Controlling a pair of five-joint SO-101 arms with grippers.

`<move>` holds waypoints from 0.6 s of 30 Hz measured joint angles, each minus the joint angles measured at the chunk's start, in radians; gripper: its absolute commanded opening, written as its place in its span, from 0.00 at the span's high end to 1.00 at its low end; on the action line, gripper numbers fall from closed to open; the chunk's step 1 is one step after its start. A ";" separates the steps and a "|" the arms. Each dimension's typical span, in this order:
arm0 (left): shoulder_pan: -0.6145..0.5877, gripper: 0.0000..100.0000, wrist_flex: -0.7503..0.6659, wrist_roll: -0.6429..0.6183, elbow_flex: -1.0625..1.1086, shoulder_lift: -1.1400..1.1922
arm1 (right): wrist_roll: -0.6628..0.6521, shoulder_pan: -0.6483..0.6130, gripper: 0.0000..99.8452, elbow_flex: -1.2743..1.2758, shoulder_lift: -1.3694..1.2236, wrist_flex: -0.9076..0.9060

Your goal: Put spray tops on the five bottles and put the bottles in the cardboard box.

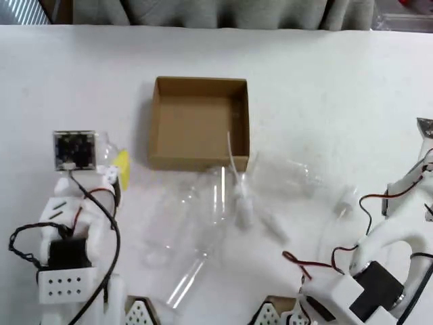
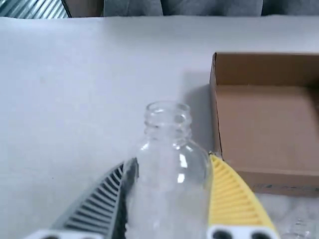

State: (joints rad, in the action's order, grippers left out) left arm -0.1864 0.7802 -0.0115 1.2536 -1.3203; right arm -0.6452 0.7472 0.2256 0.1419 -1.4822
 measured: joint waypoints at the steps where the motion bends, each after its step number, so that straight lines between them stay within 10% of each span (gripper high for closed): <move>1: 0.000 0.98 0.023 -0.012 -0.034 0.000 | 0.023 0.000 0.98 0.000 0.002 0.000; 18: 0.284 0.98 0.166 -0.041 -0.299 -0.005 | 0.331 -0.135 0.98 0.265 0.649 0.130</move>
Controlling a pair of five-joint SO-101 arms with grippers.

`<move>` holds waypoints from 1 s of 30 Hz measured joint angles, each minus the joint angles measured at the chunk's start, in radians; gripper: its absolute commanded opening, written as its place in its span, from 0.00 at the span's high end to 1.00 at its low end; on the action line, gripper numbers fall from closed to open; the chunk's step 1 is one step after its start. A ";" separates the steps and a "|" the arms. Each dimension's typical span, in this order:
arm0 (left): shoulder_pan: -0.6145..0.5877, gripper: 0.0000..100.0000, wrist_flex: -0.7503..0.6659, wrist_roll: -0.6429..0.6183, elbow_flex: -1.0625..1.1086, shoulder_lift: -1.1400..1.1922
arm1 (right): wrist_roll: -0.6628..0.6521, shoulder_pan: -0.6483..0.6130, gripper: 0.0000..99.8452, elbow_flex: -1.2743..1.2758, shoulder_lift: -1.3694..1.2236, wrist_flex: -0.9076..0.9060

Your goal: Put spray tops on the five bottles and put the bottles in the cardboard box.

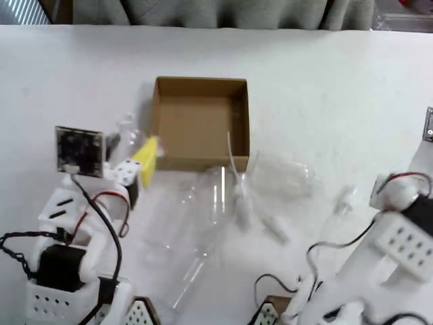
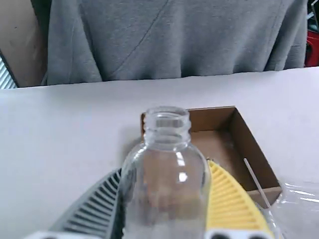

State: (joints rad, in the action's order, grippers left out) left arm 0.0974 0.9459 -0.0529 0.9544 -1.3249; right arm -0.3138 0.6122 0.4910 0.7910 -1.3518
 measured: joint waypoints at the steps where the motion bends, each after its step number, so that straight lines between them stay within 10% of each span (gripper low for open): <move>1: 0.021 0.98 0.000 0.000 0.012 -0.003 | 0.035 -0.025 0.98 0.012 0.041 0.029; 21: 0.101 0.98 -0.083 0.000 0.198 -0.143 | 0.180 -0.483 0.98 0.407 0.338 1.131; 30: 0.101 0.98 -0.112 0.000 0.351 -0.434 | 0.327 -0.704 0.98 0.199 0.339 1.091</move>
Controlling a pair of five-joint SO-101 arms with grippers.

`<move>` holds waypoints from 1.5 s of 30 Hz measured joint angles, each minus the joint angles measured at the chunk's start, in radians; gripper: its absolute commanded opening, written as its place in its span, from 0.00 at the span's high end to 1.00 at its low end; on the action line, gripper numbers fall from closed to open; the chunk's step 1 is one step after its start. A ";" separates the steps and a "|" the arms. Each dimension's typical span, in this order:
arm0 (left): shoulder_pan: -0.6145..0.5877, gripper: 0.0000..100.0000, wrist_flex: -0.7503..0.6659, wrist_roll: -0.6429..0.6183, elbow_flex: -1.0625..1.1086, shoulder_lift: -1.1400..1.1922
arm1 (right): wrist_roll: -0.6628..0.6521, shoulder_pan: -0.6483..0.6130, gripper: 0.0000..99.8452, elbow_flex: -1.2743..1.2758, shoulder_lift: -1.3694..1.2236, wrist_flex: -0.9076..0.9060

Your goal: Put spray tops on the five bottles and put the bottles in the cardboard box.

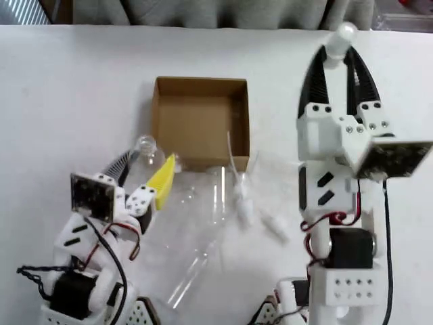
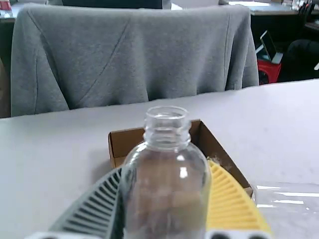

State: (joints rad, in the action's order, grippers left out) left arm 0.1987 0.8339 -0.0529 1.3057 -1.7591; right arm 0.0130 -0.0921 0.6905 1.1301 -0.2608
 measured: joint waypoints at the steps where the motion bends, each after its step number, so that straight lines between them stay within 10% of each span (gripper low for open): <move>1: 0.005 0.98 -0.014 0.000 0.015 -0.015 | 0.012 -0.037 0.98 -0.037 0.000 -0.023; 20: 0.008 0.98 -0.072 -0.112 0.091 -0.046 | 0.029 -0.637 0.98 -0.562 -0.212 -0.338; 45: 0.008 0.98 -0.072 -0.112 0.124 -0.046 | 0.029 -0.678 0.98 -0.577 -0.445 -0.379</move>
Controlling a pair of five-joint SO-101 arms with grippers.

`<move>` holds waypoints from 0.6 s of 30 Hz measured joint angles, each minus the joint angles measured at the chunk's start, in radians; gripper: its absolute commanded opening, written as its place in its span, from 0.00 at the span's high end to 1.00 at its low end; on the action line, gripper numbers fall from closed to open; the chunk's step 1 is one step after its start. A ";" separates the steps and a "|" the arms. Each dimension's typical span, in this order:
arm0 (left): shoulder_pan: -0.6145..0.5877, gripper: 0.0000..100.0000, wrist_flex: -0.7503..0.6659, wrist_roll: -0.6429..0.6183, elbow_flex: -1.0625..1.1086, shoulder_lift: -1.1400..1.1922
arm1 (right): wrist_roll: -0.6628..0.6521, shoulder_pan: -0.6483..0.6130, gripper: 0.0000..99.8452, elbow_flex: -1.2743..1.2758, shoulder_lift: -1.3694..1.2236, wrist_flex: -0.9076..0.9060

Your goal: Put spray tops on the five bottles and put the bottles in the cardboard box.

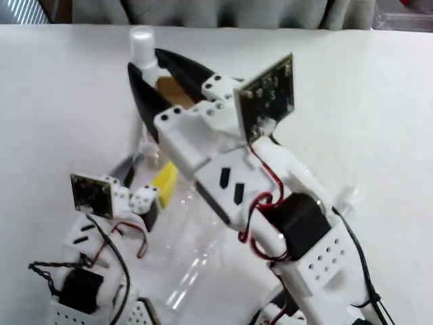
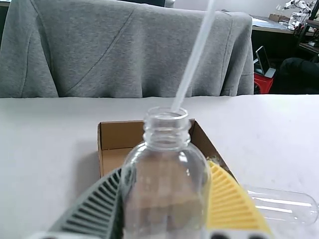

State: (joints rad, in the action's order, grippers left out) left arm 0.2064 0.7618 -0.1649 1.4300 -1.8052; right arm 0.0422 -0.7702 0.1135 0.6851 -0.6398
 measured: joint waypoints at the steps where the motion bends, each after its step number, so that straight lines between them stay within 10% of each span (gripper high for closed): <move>1: 0.000 0.98 0.000 0.000 0.000 0.000 | 0.000 0.002 0.98 0.000 -0.002 0.000; 18: 0.000 0.98 0.000 0.000 0.000 0.000 | 0.000 0.005 0.98 0.000 -0.046 0.049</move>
State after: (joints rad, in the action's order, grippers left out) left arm 0.2064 0.7618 -0.1649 1.4300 -1.8052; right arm 0.0422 -0.7656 0.1135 0.6391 -0.5907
